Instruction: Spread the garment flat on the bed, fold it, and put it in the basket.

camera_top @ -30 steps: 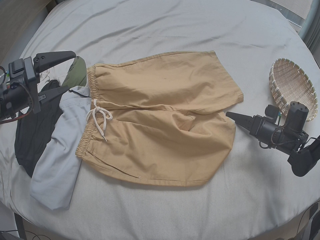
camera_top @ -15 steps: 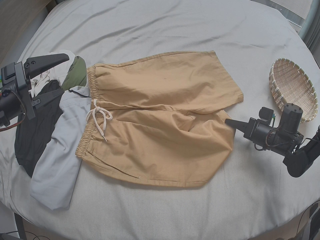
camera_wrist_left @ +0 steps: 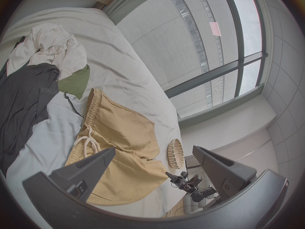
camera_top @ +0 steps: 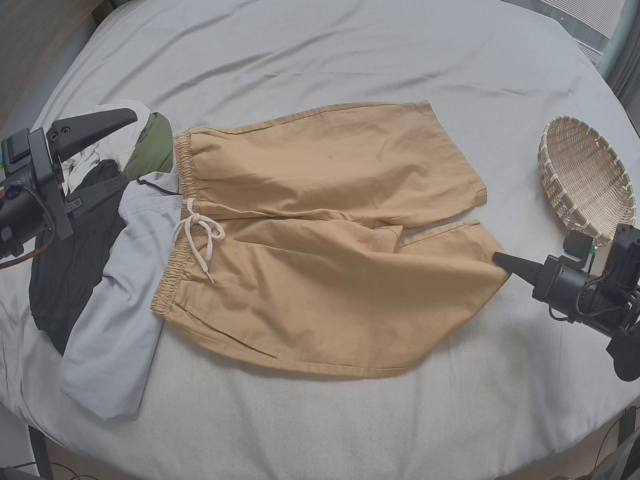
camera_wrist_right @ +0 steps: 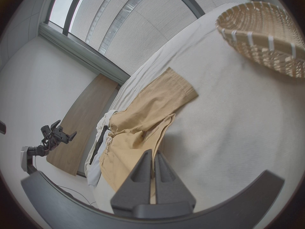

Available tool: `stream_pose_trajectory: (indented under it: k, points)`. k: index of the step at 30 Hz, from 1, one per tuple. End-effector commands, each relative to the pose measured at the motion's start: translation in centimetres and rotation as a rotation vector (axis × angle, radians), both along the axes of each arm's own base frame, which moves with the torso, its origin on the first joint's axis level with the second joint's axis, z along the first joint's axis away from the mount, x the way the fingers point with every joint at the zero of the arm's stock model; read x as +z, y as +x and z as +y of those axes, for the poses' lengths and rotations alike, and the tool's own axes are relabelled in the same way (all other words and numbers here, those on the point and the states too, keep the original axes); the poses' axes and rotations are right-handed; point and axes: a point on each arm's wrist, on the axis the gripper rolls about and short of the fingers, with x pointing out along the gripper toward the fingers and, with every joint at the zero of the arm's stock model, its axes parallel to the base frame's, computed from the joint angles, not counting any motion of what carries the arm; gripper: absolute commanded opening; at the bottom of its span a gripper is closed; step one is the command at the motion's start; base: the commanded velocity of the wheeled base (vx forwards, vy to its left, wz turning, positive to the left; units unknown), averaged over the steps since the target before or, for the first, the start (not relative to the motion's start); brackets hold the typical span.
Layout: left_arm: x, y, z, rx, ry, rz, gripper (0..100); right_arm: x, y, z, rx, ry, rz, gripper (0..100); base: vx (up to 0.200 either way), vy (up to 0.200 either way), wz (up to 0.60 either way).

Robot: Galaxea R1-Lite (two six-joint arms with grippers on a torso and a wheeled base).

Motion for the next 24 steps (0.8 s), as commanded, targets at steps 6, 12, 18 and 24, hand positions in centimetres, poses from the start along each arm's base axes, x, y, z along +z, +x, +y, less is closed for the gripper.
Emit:
stream_pose_trajectory:
  k: [6, 12, 18, 24]
  points:
    - [-0.2, 0.1, 0.0, 0.004, 0.000, 0.008, 100, 0.6, -0.7, -0.7, -0.033, -0.001, -0.027, 0, 0.000, 0.000, 0.00]
    - [-0.3, 0.2, 0.0, 0.004, 0.001, 0.011, 100, -0.8, -0.6, -0.5, -0.056, -0.015, 0.030, 100, 0.000, 0.000, 0.00]
    - [-0.5, 0.1, 0.0, 0.002, 0.005, 0.017, 100, -1.4, 0.2, -0.5, -0.066, -0.011, 0.057, 100, 0.000, 0.000, 0.00]
    - [-1.0, 0.0, 0.0, 0.001, 0.007, 0.022, 100, -2.4, 1.5, -0.2, -0.068, -0.006, 0.103, 100, 0.000, 0.000, 0.00]
